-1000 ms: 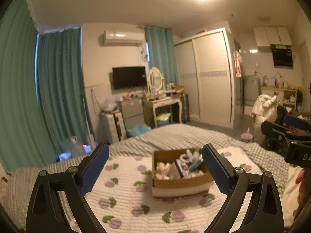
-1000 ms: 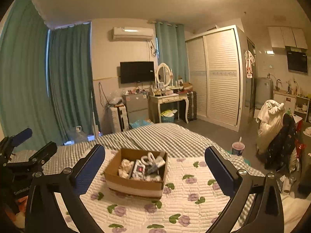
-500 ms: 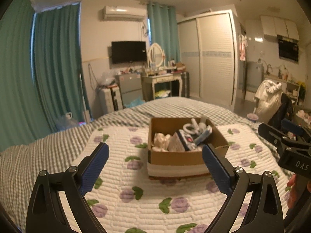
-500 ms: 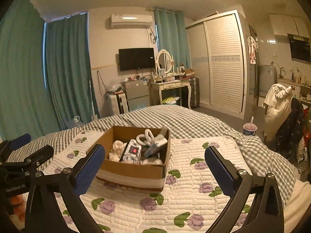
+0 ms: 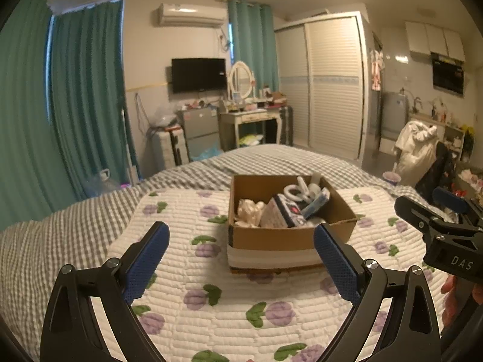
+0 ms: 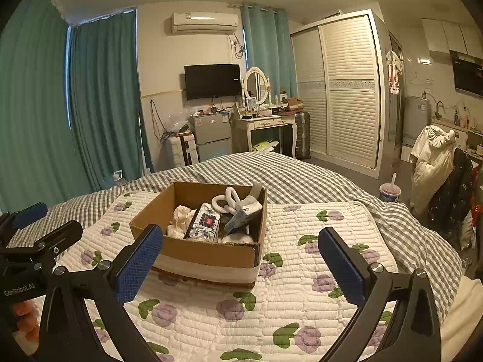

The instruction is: Organize soft objects

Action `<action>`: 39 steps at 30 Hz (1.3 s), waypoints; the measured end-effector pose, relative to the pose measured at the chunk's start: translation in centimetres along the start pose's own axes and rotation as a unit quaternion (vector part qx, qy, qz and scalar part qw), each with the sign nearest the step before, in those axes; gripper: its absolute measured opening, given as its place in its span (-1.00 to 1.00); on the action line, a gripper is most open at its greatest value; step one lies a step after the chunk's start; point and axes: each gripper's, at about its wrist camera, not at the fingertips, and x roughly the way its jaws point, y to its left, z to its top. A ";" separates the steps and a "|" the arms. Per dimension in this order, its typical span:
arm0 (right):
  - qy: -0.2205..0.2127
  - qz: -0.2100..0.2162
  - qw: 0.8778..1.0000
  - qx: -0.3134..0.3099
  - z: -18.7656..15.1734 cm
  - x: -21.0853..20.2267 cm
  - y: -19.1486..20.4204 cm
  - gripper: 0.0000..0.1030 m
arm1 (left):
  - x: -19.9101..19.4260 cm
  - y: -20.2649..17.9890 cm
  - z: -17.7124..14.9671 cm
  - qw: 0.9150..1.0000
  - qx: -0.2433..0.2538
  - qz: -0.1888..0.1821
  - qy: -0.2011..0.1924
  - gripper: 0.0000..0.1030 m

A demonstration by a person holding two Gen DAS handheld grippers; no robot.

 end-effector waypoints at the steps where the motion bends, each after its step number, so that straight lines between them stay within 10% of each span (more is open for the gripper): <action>1: 0.000 0.000 1.000 0.000 0.0 0.0 0.0 1.00 | 0.1 0.2 0.0 1.000 -0.001 0.000 0.000 0.91; 39: 0.006 0.004 1.000 0.001 -0.4 0.2 0.4 1.00 | 0.2 0.8 -0.1 1.000 -0.004 -0.002 0.008 0.91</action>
